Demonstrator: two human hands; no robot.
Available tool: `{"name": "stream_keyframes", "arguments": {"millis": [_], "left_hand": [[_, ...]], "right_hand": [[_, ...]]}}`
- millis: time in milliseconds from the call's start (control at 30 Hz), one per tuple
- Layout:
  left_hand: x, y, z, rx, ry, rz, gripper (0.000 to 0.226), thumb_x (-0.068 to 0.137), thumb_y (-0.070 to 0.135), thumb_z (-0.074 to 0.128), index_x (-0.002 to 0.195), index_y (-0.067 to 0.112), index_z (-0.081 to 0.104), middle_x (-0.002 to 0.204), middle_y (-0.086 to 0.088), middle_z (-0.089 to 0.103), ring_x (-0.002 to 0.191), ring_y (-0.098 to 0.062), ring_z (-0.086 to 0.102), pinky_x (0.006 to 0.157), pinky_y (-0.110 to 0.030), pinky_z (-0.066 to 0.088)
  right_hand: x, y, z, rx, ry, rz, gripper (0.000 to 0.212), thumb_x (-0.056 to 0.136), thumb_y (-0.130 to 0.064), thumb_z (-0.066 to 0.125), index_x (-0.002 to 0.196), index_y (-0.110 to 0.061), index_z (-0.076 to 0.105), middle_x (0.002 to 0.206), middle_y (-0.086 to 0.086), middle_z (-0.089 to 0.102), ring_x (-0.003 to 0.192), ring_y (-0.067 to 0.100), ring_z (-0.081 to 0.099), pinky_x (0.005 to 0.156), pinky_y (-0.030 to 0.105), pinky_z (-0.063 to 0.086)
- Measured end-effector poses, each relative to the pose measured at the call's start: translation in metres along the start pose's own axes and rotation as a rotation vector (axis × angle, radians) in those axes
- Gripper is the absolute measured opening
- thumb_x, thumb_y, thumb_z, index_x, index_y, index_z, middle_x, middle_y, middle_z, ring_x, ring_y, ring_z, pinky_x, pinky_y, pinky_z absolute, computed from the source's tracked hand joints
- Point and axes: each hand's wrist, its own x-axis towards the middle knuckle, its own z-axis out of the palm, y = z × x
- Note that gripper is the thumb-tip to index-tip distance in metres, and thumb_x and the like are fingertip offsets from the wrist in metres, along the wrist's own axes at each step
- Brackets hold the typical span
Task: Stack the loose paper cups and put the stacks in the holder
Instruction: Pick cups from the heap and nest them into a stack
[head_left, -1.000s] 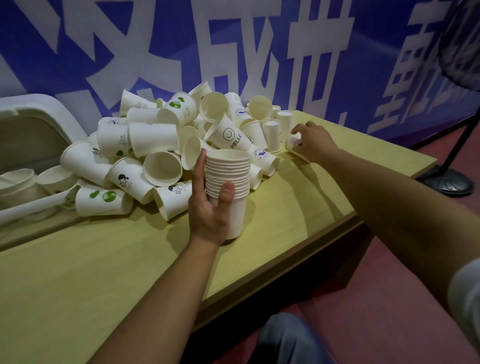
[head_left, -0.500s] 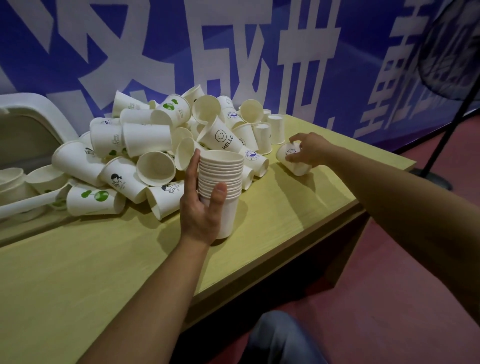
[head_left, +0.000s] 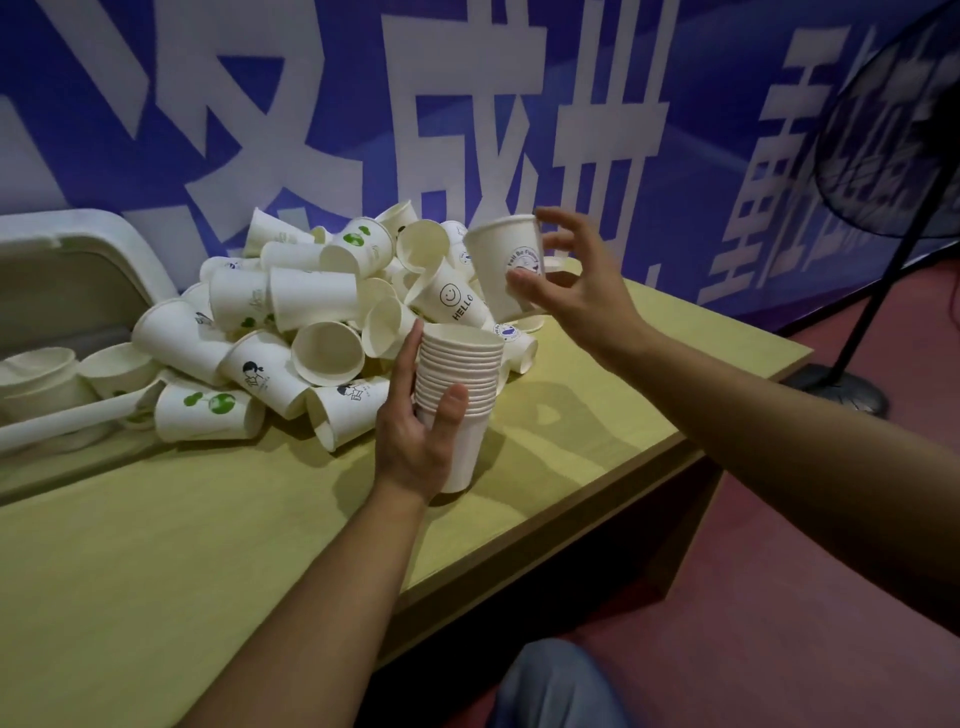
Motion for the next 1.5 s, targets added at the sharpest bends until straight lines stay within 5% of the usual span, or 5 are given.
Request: {"name": "stream_keyframes", "arguments": {"millis": [300,600,867,1200,1500], "left_hand": [[0.000,-0.009,-0.002,-0.012,0.025,-0.025,0.078,0.087,0.050,0.058,0.155,0.022,0.033,0.140,0.006,0.059,0.124,-0.013,0.061,0.100,-0.042,0.054],[0.006,-0.006,-0.006,-0.042,0.212,-0.040,0.068,0.087,0.052,0.052,0.148,0.031,0.030,0.122,0.046,0.053,0.110,0.013,0.059,0.083,-0.008,0.048],[0.009,-0.014,-0.010,-0.035,0.276,-0.095,0.072,0.084,0.059,0.054,0.149,0.041,0.029,0.139,-0.001,0.057,0.115,-0.010,0.063,0.084,-0.020,0.053],[0.009,-0.013,-0.012,-0.023,0.282,-0.097,0.064,0.083,0.060,0.053,0.141,0.052,0.028,0.134,0.012,0.058,0.115,-0.010,0.063,0.089,-0.025,0.055],[0.007,-0.009,-0.008,-0.025,0.225,-0.084,0.067,0.084,0.054,0.055,0.146,0.043,0.030,0.132,0.019,0.058,0.113,-0.001,0.063,0.092,-0.028,0.056]], "right_hand": [[-0.024,-0.008,0.047,0.037,-0.125,-0.083,0.057,0.085,-0.028,0.076,0.133,-0.029,0.045,0.129,-0.004,0.053,0.107,0.018,0.064,0.078,0.033,0.061],[-0.019,0.017,0.059,-0.075,-0.072,-0.141,0.015,0.096,-0.023,0.062,0.109,-0.019,0.069,0.116,-0.001,0.058,0.100,0.008,0.060,0.081,0.025,0.056],[0.028,0.043,0.064,-0.427,-0.086,-0.037,0.065,0.087,-0.031,0.075,0.144,-0.032,0.043,0.150,0.002,0.041,0.132,0.021,0.045,0.104,0.034,0.041],[0.038,0.039,0.069,-0.551,-0.182,-0.086,0.071,0.084,-0.032,0.078,0.144,-0.036,0.041,0.148,0.004,0.043,0.127,0.026,0.051,0.099,0.039,0.051],[0.030,0.023,0.034,-0.288,0.056,-0.135,0.069,0.084,-0.026,0.077,0.143,-0.030,0.041,0.130,0.002,0.049,0.100,0.012,0.055,0.073,0.020,0.057]]}}
